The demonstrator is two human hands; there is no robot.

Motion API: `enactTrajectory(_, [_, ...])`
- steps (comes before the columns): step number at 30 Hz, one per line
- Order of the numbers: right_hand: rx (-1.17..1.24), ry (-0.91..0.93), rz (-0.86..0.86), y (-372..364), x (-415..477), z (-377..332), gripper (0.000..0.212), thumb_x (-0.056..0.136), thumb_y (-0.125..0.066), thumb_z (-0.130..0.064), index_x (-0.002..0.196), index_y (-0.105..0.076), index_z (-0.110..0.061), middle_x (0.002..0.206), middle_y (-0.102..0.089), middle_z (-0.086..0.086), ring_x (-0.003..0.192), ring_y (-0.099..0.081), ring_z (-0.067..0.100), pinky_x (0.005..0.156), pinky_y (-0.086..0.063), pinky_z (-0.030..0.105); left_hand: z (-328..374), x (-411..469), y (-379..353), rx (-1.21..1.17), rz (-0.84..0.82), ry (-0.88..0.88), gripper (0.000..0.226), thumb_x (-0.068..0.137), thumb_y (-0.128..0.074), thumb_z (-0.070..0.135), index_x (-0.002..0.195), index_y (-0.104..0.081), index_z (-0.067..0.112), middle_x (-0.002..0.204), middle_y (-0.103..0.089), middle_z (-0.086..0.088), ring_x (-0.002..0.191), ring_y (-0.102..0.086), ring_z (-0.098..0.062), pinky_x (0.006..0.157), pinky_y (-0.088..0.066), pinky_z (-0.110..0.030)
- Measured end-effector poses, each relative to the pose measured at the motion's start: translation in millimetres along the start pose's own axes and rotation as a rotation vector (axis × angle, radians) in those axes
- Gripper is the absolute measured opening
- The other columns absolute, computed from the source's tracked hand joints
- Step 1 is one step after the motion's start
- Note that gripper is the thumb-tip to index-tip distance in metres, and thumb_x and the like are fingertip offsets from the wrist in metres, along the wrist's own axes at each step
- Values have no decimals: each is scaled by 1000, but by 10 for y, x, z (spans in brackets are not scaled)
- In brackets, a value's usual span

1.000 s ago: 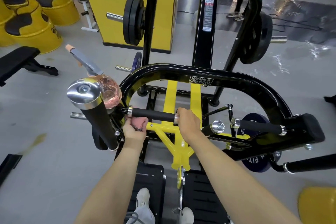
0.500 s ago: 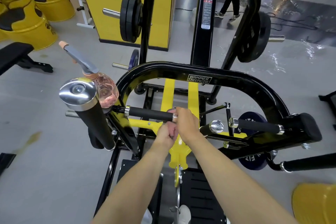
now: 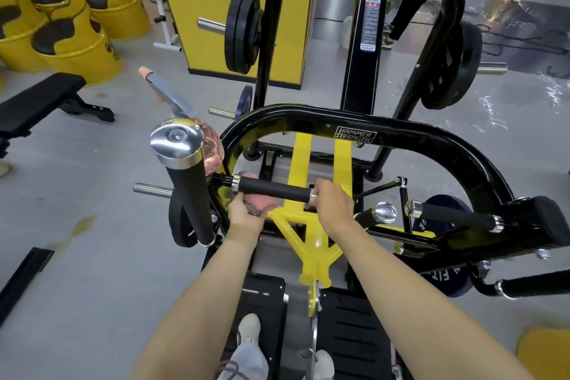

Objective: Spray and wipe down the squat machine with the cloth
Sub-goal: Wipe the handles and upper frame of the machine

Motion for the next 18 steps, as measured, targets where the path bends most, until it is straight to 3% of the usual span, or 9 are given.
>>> enactTrajectory(1, [-1,0,3,4,-11,-5,13,87,-51,0,87,-51,-14,84,-61,8,75,-55,28,58,-37,30,24,-18,34,-75,24,-3,40,90,-61,4,128,-49,0,118,-56,-21,95,-61,-29,72,-59,-40])
enactTrajectory(4, [4,-5,18,-17,-47,-22,15,88,-48,1,85,-50,-13,84,-61,9,75,-54,28,58,-36,30,148,-145,186,12,245,-111,42,96,-55,26,134,-45,13,134,-41,-15,111,-53,-41,54,-59,-40])
enactTrajectory(6, [7,-12,42,-33,-64,-36,16,89,-47,3,87,-53,-11,86,-62,10,79,-56,27,57,-37,30,130,-294,130,126,234,-126,32,98,-51,29,120,-49,6,118,-48,-19,97,-58,-39,59,-57,-41])
enactTrajectory(8, [68,-37,50,-71,-59,8,17,88,-47,4,89,-57,-10,87,-62,11,84,-58,29,58,-41,31,48,-498,42,330,171,-134,30,100,-45,33,89,-50,6,87,-51,-14,74,-56,-29,61,-51,-36])
enactTrajectory(11, [290,-101,18,-171,-53,180,31,88,-46,3,101,-67,-15,94,-67,10,88,-63,31,66,-49,33,-64,-649,-88,647,91,-207,22,95,-53,40,94,-53,17,89,-59,-6,75,-60,-23,66,-53,-34])
enactTrajectory(13, [441,-124,-29,-216,-90,279,46,90,-42,2,122,-64,-23,114,-68,6,102,-62,28,78,-53,36,-38,-733,-307,838,25,-402,15,94,-58,27,100,-54,14,92,-62,-6,85,-62,-26,72,-52,-30])
enactTrajectory(15, [498,-106,-92,-233,-154,325,55,92,-39,4,138,-51,-24,126,-61,5,107,-61,23,79,-52,35,-20,-851,-657,1108,-56,-625,14,94,-59,23,96,-55,10,85,-59,0,90,-60,-22,67,-46,-19])
enactTrajectory(18, [472,-81,-134,-266,-217,355,64,90,-41,7,147,-35,-25,108,-62,9,82,-57,24,62,-43,34,-75,-858,-1075,1632,-105,-925,21,94,-56,34,102,-62,16,96,-62,-2,93,-59,-21,70,-45,-31])
Point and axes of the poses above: each hand's wrist, its own x-axis towards the middle knuckle, its own y-axis out of the back of the hand, z = x × y, the point moved 8 cm from there along x, towards the middle knuckle
